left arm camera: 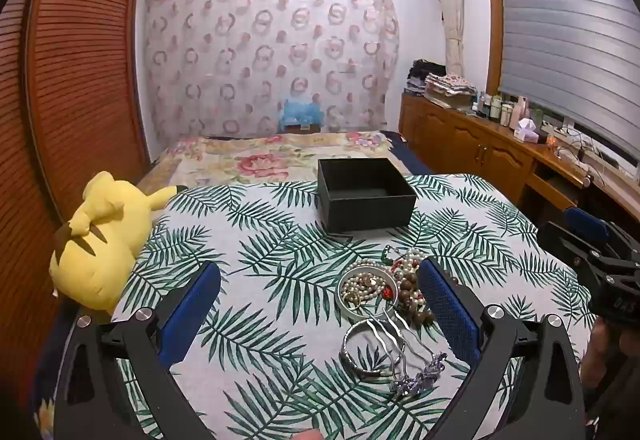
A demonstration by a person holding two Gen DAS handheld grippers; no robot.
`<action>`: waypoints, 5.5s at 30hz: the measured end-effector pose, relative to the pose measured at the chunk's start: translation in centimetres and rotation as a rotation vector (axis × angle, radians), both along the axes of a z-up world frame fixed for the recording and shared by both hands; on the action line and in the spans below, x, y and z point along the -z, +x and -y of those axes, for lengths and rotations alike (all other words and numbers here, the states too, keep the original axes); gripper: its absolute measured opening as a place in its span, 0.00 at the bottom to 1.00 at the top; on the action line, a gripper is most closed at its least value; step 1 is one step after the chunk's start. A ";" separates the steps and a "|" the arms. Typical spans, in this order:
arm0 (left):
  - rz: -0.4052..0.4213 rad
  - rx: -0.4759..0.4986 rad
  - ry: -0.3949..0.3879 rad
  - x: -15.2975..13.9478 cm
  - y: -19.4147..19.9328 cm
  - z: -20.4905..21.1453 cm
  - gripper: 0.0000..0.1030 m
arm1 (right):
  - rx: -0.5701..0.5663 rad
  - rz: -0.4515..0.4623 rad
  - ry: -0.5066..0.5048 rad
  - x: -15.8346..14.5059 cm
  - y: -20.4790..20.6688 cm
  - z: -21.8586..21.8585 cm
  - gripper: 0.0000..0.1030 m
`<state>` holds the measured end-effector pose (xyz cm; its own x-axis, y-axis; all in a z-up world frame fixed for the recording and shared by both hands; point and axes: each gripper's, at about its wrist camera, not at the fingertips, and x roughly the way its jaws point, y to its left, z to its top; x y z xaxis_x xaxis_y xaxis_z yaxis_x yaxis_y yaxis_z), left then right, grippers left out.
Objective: Organize jewelry
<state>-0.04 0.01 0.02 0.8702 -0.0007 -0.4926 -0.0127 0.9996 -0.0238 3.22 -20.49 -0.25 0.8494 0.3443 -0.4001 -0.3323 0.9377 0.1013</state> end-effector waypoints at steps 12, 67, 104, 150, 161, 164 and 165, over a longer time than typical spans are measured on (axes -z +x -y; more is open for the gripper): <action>-0.003 0.001 0.002 0.0 0.0 0.0 0.93 | -0.001 0.001 0.000 -0.1 -0.1 0.0 0.97; 0.001 0.000 -0.002 -0.7 -0.2 0.2 0.93 | -0.002 0.005 0.001 -0.2 -0.3 0.1 0.98; -0.082 0.008 -0.018 3.3 0.5 -2.0 0.93 | -0.118 -0.073 -0.042 2.1 0.0 -2.4 0.98; -0.297 0.180 -0.117 9.7 3.6 -2.7 0.62 | -0.430 -0.249 -0.189 8.2 0.6 -8.5 0.58; -0.343 0.286 -0.110 10.0 6.1 -0.3 0.27 | -0.434 -0.183 -0.147 6.0 1.0 -7.1 0.58; -0.352 0.297 -0.093 10.1 6.7 0.2 0.14 | -0.433 -0.169 -0.144 5.5 1.5 -6.9 0.58; -0.354 0.297 -0.082 10.2 6.9 0.4 0.07 | -0.432 -0.164 -0.145 5.4 1.6 -6.9 0.58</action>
